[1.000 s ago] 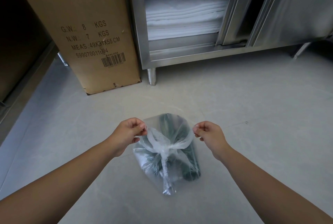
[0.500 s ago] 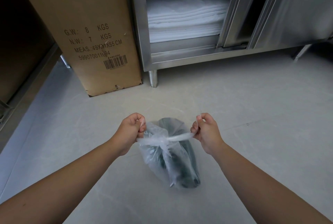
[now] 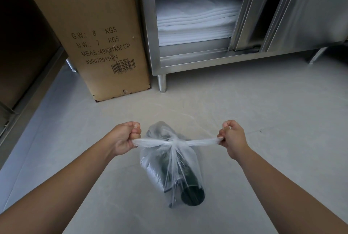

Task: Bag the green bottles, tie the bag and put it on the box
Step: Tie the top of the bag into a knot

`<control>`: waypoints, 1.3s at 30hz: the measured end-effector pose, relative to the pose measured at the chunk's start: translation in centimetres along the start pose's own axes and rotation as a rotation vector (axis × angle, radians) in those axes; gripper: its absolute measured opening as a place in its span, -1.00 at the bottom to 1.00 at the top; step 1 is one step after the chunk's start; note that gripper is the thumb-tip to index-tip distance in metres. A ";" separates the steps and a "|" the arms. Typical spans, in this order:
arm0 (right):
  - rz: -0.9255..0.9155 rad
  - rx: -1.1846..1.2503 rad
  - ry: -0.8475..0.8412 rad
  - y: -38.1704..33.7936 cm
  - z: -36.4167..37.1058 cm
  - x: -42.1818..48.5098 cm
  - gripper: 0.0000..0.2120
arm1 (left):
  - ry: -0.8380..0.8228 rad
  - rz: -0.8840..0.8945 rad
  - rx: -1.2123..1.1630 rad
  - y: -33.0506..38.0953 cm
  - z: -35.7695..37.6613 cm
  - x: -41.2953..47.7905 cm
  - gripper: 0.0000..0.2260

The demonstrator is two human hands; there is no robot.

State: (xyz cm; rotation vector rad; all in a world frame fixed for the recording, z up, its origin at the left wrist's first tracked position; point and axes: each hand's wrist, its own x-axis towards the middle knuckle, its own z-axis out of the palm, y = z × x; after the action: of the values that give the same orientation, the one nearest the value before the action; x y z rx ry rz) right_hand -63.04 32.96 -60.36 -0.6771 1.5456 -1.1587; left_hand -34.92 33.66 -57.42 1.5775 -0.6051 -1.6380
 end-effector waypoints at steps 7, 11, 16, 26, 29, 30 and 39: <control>-0.080 0.023 -0.050 -0.5 -0.4 -0.2 -0.73 | 0.011 0.081 0.134 -0.2 0.3 -0.3 -0.66; -0.130 0.057 -0.147 -1.0 -0.4 -0.8 -0.74 | -0.059 0.127 0.141 -0.3 1.4 -0.8 -0.67; -0.184 0.062 -0.308 -2.4 0.9 -2.1 -0.79 | -0.197 0.142 0.106 0.1 4.0 -2.1 -0.75; -0.342 -0.212 -0.441 -3.4 3.5 -4.5 -0.84 | -0.213 0.295 0.237 -0.3 5.7 -3.4 -0.77; -0.387 -0.280 -0.424 -3.3 4.5 -5.0 -0.82 | -0.195 0.356 0.305 -0.6 6.2 -3.6 -0.79; -0.386 -0.288 -0.425 -3.1 4.8 -5.2 -0.82 | -0.193 0.370 0.313 -0.6 6.4 -3.7 -0.79; -0.252 -0.176 -0.448 -2.2 6.2 -6.0 -0.87 | -0.119 0.417 0.331 -1.3 7.5 -4.1 -0.79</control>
State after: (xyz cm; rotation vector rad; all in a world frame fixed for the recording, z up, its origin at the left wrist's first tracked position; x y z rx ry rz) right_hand -55.73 35.33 -55.90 -1.1893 1.2093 -0.9711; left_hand -42.78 36.38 -54.97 1.4560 -1.2320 -1.3676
